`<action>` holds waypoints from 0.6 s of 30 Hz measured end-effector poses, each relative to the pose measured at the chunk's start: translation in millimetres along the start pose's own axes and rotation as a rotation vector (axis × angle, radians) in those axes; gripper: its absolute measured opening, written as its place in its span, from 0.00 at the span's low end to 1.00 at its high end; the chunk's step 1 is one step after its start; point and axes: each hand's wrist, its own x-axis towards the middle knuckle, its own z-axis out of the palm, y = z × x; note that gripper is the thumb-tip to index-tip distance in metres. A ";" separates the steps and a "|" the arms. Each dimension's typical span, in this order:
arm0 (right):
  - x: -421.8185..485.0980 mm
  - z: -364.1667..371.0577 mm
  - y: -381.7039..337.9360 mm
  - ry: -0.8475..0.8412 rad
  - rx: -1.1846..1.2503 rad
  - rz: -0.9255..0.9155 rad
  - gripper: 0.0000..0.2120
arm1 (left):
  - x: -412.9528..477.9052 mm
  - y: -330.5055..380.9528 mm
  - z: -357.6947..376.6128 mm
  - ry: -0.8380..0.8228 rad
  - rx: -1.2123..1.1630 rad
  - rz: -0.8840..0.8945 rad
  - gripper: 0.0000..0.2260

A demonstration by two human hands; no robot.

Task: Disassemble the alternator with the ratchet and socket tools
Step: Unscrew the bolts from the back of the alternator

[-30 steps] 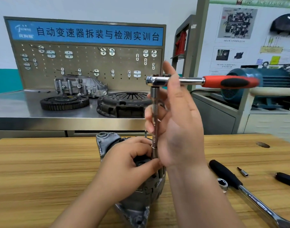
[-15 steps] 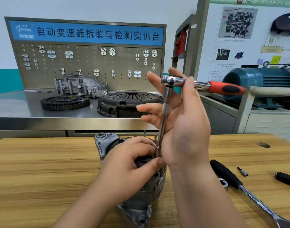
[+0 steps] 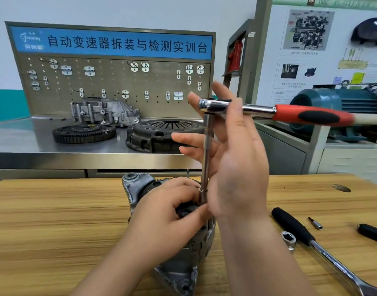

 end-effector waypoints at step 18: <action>1.8 -4.8 0.8 0.020 -0.036 0.041 0.17 | 0.2 -0.2 0.7 -0.003 0.010 0.002 0.20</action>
